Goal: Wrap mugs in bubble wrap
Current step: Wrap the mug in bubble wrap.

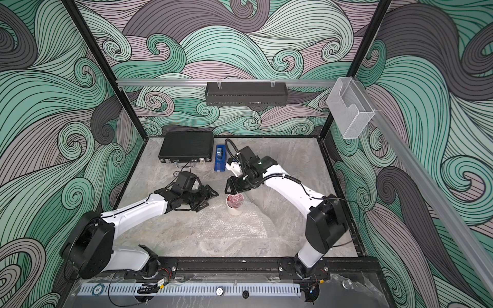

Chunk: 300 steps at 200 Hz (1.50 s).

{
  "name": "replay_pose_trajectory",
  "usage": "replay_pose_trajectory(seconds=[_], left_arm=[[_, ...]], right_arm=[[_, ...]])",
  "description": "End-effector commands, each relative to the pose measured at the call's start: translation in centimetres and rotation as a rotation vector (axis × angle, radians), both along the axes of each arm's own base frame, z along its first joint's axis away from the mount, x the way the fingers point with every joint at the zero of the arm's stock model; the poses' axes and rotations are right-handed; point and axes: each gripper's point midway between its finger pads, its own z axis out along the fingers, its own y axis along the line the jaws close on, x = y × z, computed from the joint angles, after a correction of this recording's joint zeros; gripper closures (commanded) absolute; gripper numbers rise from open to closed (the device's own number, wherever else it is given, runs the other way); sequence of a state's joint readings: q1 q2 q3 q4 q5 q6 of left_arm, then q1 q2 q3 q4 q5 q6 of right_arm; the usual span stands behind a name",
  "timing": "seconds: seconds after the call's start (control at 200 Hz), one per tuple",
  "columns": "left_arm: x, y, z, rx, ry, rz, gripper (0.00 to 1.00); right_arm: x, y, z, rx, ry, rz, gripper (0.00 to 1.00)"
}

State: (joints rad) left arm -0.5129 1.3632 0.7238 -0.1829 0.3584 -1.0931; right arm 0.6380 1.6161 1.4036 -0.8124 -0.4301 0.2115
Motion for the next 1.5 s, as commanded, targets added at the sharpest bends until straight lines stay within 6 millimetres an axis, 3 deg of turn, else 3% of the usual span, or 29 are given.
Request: replay_pose_trajectory(seconds=[0.0,0.135,0.23,0.335,0.47,0.64,0.67,0.806,0.926,1.061,1.151,1.216,1.281,1.406,1.446,1.496], left_arm=[[-1.2,1.0,0.3,0.032,0.004,-0.027,0.24],[-2.6,3.0,-0.6,0.073,0.018,0.001,0.24],[-3.3,4.0,-0.7,0.077,0.022,0.019,0.24],[-4.1,4.8,-0.7,0.082,0.027,0.034,0.24],[-6.1,6.0,-2.2,0.116,0.098,0.045,0.24],[-10.2,8.3,-4.3,0.254,0.248,-0.020,0.23],[-10.8,8.5,-4.5,0.270,0.273,-0.031,0.14],[-11.7,7.9,-5.0,0.281,0.301,-0.070,0.13],[-11.1,6.5,-5.3,0.288,0.296,-0.097,0.23],[-12.1,5.2,-6.5,0.370,0.370,-0.153,0.30],[-14.0,6.3,-7.0,0.516,0.447,-0.202,0.33],[-14.2,6.8,-8.1,0.576,0.465,-0.206,0.35],[-13.6,7.1,-8.9,0.632,0.474,-0.208,0.44],[-11.9,6.3,-9.8,0.694,0.461,-0.240,0.84],[-11.0,5.7,-9.3,0.685,0.425,-0.249,0.94],[-9.8,5.0,-8.2,0.668,0.360,-0.252,1.00]], right_arm=[[1.9,-5.3,-2.6,-0.196,-0.064,-0.088,0.36],[2.4,-5.5,-7.2,-0.369,-0.049,0.058,0.30],[3.0,-5.3,-8.6,-0.402,-0.071,0.099,0.29],[3.7,-5.5,-10.8,-0.468,-0.065,0.120,0.34],[3.3,-4.1,-14.0,-0.525,-0.057,0.187,0.40],[2.8,-2.7,-14.6,-0.501,-0.077,0.187,0.38],[2.8,-2.7,-14.5,-0.499,-0.080,0.183,0.37],[2.7,-2.6,-14.3,-0.481,-0.080,0.181,0.38],[2.5,-2.0,-13.8,-0.431,-0.075,0.167,0.39],[2.3,-2.0,-14.0,-0.417,-0.060,0.153,0.40],[2.2,-1.9,-14.0,-0.404,-0.053,0.148,0.40],[2.3,-1.9,-13.9,-0.391,-0.060,0.141,0.40],[2.2,-2.0,-14.0,-0.390,-0.052,0.134,0.40],[1.9,-2.0,-14.0,-0.373,-0.042,0.123,0.41],[1.8,-2.0,-13.8,-0.367,-0.041,0.119,0.41],[1.7,-2.1,-13.5,-0.358,-0.042,0.115,0.41]])
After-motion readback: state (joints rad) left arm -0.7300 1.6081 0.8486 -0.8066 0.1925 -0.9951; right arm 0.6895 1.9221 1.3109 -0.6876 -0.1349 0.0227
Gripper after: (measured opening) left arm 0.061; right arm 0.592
